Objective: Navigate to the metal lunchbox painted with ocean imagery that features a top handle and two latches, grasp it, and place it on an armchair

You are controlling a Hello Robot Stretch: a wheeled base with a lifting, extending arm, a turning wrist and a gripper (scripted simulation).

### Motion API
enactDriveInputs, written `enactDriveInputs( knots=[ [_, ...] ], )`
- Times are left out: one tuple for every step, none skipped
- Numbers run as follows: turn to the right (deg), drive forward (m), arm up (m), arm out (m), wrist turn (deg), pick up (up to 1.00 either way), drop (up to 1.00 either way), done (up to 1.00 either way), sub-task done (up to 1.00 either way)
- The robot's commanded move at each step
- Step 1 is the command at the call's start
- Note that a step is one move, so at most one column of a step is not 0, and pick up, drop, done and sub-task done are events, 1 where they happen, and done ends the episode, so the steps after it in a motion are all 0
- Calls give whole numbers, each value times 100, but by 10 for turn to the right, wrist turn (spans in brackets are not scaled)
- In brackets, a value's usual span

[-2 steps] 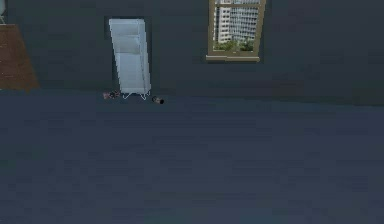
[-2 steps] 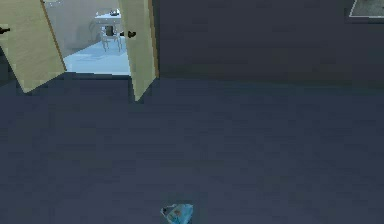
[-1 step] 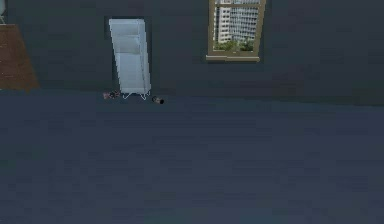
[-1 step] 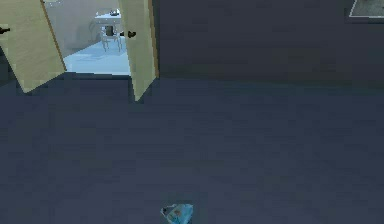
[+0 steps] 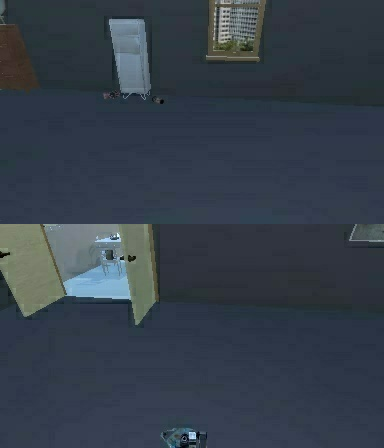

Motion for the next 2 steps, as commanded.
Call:
enactDriveInputs(
  knots=[
    [0, 0, 0, 0, 450, 0, 0, 0, 0],
    [0, 0, 0, 0, 450, 0, 0, 0, 0]
  ],
)
